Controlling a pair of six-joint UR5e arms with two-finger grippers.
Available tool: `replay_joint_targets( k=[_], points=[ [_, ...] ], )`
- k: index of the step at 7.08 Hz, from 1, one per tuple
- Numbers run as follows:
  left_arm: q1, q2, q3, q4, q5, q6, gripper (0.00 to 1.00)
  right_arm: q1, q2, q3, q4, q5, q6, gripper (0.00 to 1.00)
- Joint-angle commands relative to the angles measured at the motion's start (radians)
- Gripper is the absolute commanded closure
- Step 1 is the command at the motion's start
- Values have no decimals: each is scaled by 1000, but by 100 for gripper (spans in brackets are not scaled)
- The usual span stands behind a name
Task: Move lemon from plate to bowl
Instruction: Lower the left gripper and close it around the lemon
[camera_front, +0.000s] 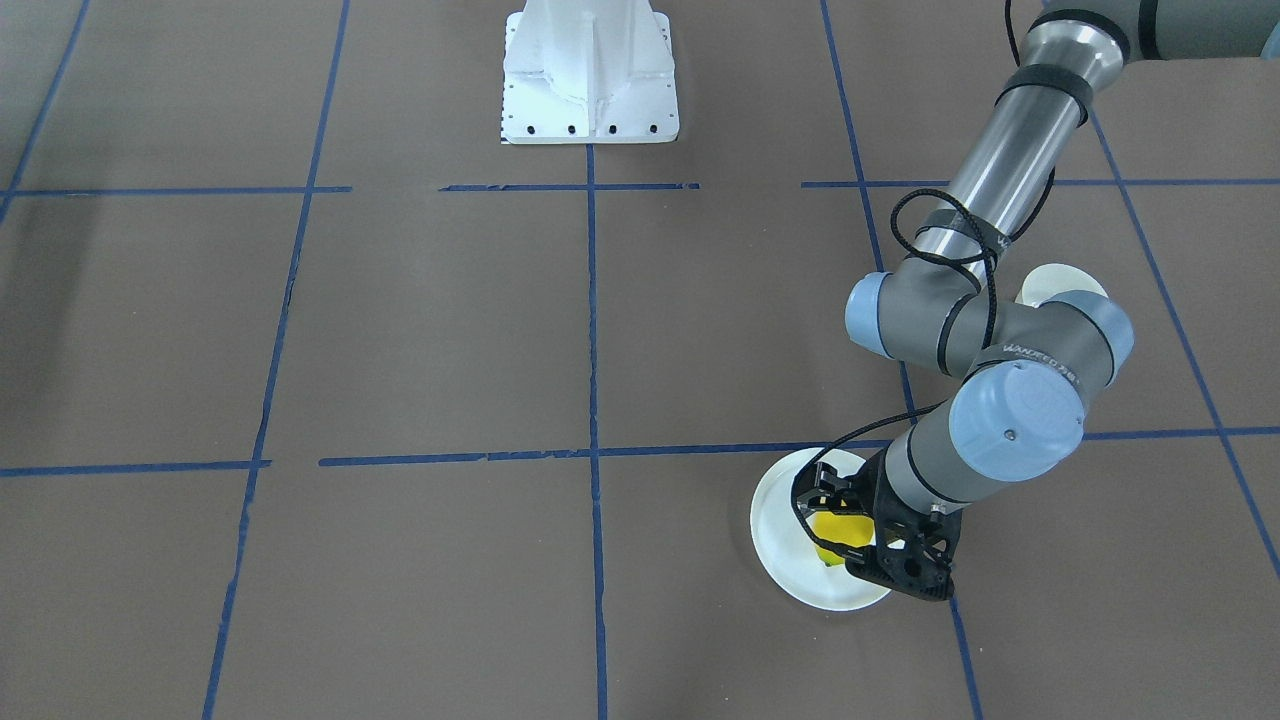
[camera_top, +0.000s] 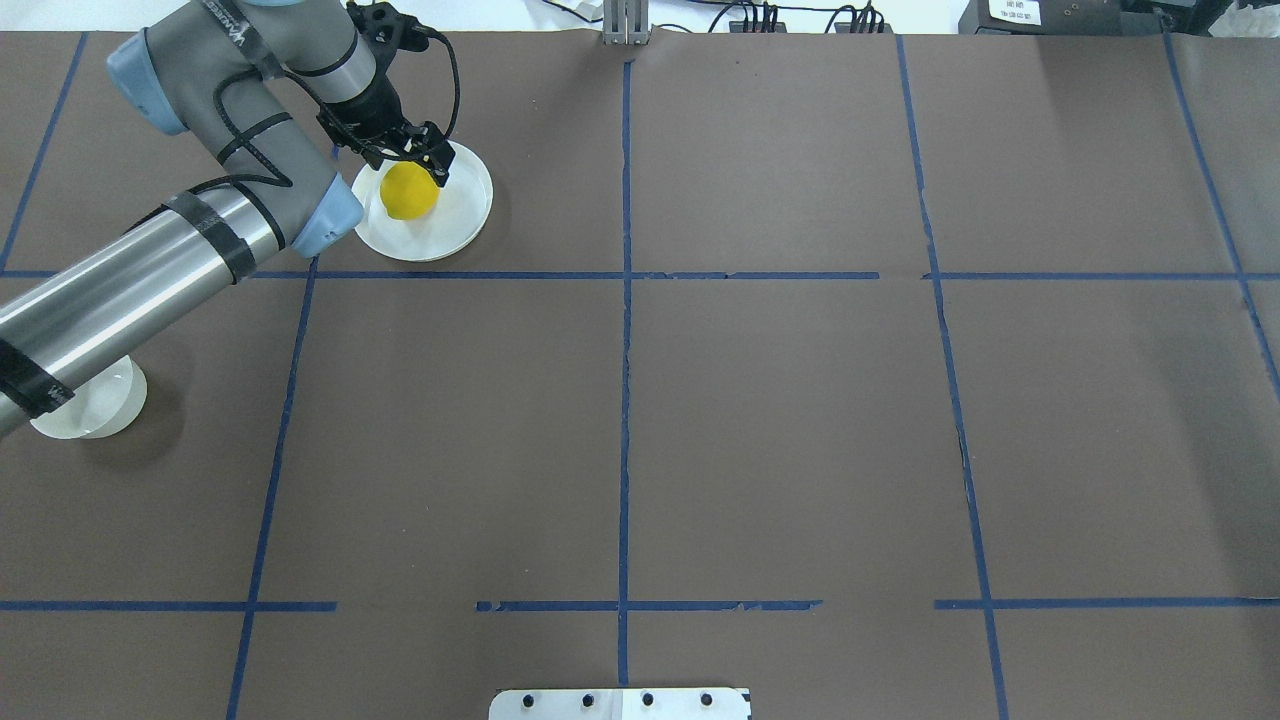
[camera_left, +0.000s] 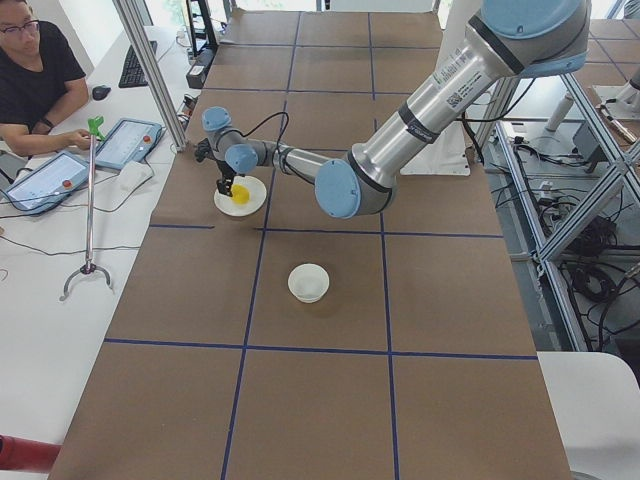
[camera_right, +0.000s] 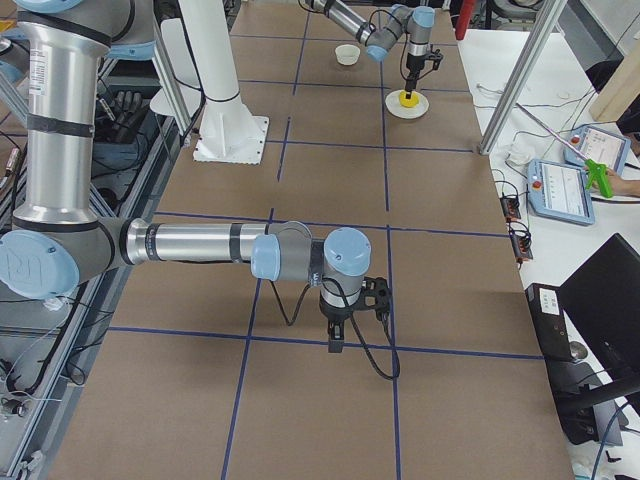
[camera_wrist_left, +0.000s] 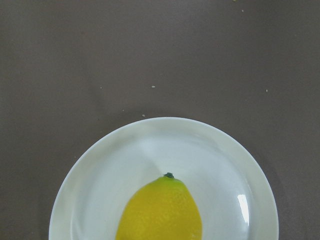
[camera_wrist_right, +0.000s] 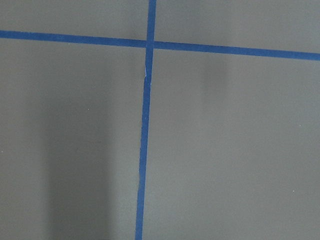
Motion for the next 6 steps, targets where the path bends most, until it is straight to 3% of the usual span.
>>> replay_joint_targets(
  k=[1,6],
  points=[
    [10,-1,18,-18,4,-4,0,0,0,0,0,0,0,0],
    [39,1,82,-107,54,-48,0,0,0,0,0,0,0,0]
  ],
)
